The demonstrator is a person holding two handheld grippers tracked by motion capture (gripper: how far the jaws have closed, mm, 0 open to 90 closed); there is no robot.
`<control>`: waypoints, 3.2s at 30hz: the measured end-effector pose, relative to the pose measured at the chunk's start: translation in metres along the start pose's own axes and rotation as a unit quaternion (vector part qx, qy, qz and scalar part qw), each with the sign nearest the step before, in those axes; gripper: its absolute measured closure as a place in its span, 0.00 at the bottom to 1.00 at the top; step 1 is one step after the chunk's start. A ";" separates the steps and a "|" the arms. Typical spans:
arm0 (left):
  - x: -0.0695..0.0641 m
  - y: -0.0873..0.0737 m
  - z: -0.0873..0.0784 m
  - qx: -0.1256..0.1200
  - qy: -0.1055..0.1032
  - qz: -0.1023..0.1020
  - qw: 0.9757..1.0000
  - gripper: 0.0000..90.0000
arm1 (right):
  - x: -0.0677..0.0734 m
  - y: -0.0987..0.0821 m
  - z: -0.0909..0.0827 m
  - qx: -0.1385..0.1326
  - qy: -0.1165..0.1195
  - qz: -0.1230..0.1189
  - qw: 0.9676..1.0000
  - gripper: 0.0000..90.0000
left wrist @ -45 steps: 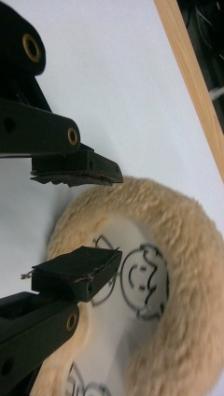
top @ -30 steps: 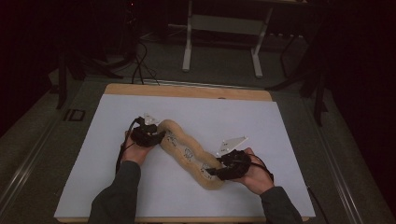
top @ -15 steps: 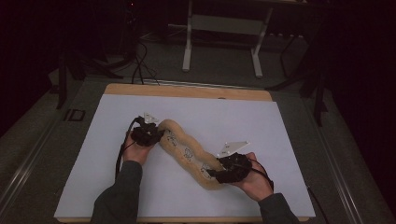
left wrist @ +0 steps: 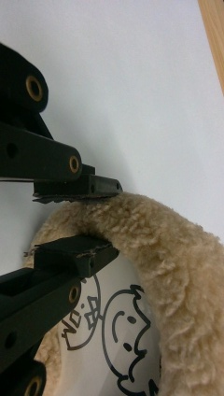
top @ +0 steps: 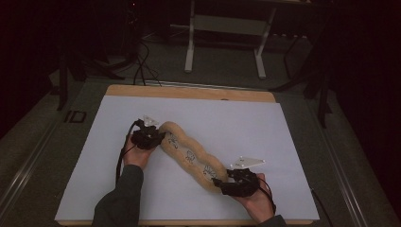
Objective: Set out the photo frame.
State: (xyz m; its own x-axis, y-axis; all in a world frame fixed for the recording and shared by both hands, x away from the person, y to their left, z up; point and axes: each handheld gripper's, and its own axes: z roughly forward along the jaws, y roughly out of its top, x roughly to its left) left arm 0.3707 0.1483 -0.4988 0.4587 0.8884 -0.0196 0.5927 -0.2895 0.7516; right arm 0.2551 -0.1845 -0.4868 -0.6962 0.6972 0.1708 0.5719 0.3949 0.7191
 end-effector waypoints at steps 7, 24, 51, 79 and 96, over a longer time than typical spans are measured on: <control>-0.001 -0.002 -0.004 -0.008 0.001 -0.009 1.000 0.82 | 0.002 -0.005 -0.002 -0.009 -0.005 0.004 1.000 0.71; -0.004 -0.001 -0.018 -0.035 0.017 -0.035 0.999 0.82 | -0.017 0.006 -0.003 -0.013 -0.038 0.003 0.999 0.73; -0.013 -0.017 -0.038 -0.051 0.044 -0.108 0.992 0.82 | -0.054 0.042 -0.004 -0.027 -0.066 -0.009 0.997 0.72; -0.017 -0.034 -0.044 -0.062 0.030 -0.120 0.990 0.83 | -0.073 0.048 0.009 -0.035 -0.072 0.035 0.996 0.64; -0.024 -0.048 -0.047 -0.064 0.028 -0.126 0.990 0.83 | -0.081 0.050 0.018 -0.026 -0.090 0.033 0.995 0.60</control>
State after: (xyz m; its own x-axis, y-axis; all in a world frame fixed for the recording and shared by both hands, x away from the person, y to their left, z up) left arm 0.3002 0.1581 -0.5032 0.2675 0.9458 -0.1840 0.5937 -0.0113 0.8046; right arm 0.3477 -0.2100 -0.4770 -0.5665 0.8181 0.0988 0.5876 0.3170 0.7445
